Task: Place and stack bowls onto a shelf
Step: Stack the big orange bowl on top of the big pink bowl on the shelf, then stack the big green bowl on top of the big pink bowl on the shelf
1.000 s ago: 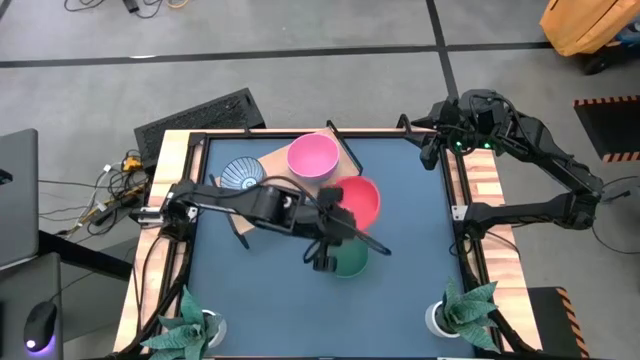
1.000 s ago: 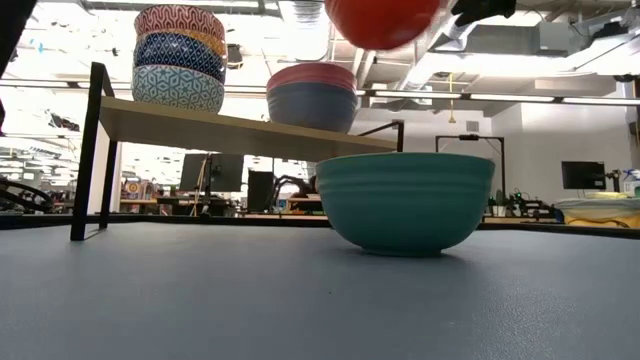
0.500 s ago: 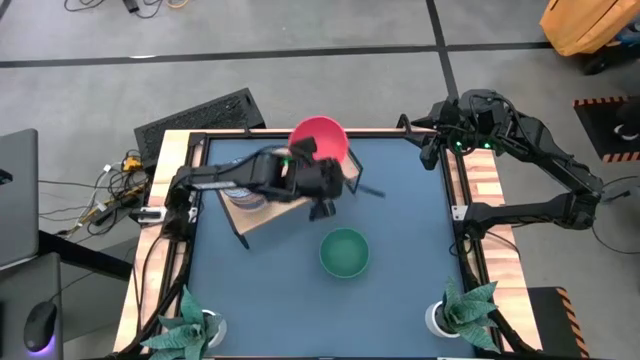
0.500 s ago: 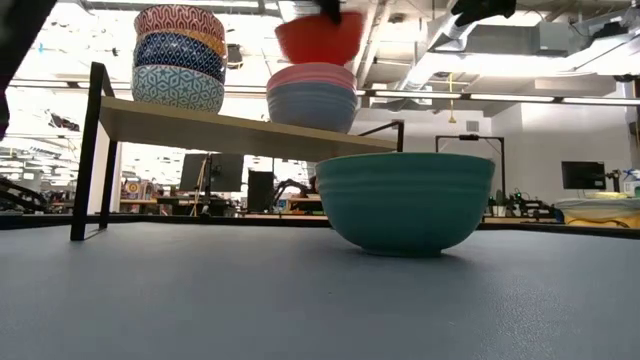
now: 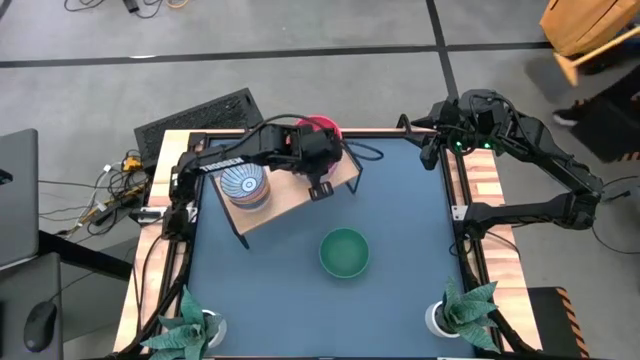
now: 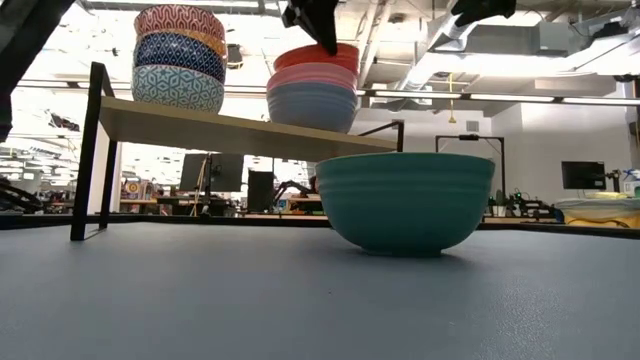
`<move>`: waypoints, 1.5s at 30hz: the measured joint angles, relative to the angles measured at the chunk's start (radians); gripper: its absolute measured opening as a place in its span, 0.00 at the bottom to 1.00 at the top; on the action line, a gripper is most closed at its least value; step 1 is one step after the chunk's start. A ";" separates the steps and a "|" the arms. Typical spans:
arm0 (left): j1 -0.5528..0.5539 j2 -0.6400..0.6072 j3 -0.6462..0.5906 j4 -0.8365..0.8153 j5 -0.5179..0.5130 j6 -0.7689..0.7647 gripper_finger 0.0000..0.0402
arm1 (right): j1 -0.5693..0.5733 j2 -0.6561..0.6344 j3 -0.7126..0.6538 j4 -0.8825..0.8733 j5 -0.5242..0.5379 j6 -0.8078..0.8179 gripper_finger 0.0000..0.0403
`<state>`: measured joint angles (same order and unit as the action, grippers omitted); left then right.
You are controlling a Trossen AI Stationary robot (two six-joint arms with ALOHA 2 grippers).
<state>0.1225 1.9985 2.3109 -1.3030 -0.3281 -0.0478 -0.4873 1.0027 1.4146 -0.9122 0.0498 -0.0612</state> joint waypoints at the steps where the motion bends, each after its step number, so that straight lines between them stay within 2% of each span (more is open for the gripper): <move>1: 0.003 -0.001 0.000 0.004 0.010 0.002 0.00 | 0.000 0.000 0.000 0.000 0.000 0.000 0.57; 20: 0.036 -0.001 0.000 -0.020 0.130 -0.018 0.01 | 0.000 0.000 0.000 0.000 0.000 0.000 0.57; 32: 0.036 -0.001 0.000 -0.032 0.146 0.005 0.02 | 0.000 0.000 0.000 -0.001 0.000 0.000 0.57; 36: 0.036 -0.001 0.000 -0.034 0.146 0.008 0.09 | 0.000 0.000 0.000 -0.002 0.000 0.000 0.57; 45: 0.036 -0.002 0.002 -0.043 0.137 0.004 0.34 | 0.000 0.000 0.000 -0.002 0.000 0.000 0.57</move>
<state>0.1581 1.9966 2.3125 -1.3456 -0.1914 -0.0435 -0.4870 1.0027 1.4143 -0.9146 0.0498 -0.0615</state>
